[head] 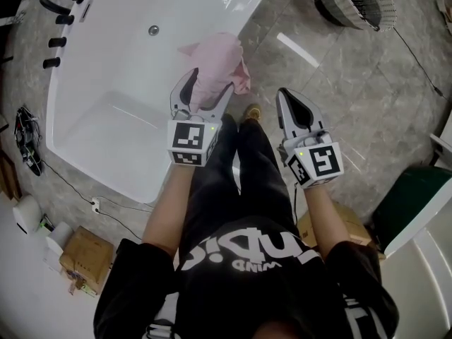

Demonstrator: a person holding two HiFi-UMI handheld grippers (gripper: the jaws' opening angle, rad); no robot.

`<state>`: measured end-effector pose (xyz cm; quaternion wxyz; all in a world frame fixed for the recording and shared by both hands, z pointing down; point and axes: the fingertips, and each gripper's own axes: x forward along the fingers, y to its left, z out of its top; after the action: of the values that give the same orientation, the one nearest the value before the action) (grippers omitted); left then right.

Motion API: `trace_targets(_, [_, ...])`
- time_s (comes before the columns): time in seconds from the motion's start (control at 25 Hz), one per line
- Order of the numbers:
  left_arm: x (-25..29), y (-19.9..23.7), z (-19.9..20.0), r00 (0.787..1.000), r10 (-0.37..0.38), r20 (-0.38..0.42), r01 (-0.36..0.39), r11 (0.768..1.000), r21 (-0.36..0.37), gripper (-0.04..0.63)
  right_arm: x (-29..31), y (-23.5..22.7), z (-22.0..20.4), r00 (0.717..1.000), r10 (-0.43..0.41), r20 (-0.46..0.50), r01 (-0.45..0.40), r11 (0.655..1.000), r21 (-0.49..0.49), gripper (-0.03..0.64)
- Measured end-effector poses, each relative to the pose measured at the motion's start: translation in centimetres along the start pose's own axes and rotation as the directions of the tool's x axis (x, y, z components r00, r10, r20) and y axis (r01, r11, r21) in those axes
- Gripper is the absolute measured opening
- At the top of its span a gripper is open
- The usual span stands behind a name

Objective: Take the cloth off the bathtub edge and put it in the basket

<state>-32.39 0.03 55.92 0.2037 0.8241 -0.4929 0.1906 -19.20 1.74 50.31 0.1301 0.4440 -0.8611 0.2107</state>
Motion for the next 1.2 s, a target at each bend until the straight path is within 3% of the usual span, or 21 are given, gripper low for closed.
trace_targets(0.36, [5.7, 2.7, -8.1, 0.979, 0.002, -0.206, 0.000, 1.000, 0.006, 0.350, -0.4, -0.8, -1.7, 0.999, -0.027, -0.019, 0.027, 0.999, 0.031, 0.014])
trace_targets(0.48, [8.2, 3.7, -11.6, 0.953, -0.016, -0.303, 0.029, 0.999, 0.040, 0.351, -0.7, -1.2, -2.4, 0.999, -0.039, -0.029, 0.040, 0.998, 0.044, 0.014])
trace_targets(0.64, [11.2, 5.1, -15.9, 0.903, -0.014, -0.429, 0.051, 0.996, 0.075, 0.364, -1.0, -1.4, -3.3, 0.998, -0.049, -0.041, 0.051, 0.997, 0.051, 0.014])
trace_targets(0.76, [12.9, 5.8, -18.2, 0.865, -0.019, -0.502, 0.055, 0.997, 0.056, 0.423, -1.1, -1.4, -3.8, 0.998, -0.052, -0.046, 0.055, 0.997, 0.050, 0.014])
trace_targets(0.88, [14.2, 6.0, -20.2, 0.829, -0.035, -0.559, 0.064, 0.997, 0.034, 0.423, -1.1, -1.2, -4.0, 0.997, -0.050, -0.050, 0.053, 0.997, 0.048, 0.014])
trace_targets(1.0, [14.9, 6.2, -21.1, 0.811, -0.029, -0.584, 0.070, 0.996, 0.048, 0.422, -1.4, -1.3, -4.2, 0.997, -0.053, -0.050, 0.056, 0.997, 0.054, 0.014])
trace_targets(1.2, [15.4, 6.2, -21.2, 0.803, -0.044, -0.595, 0.090, 0.995, 0.048, 0.422, -1.5, -1.6, -4.5, 0.997, -0.061, -0.055, 0.065, 0.996, 0.062, 0.014])
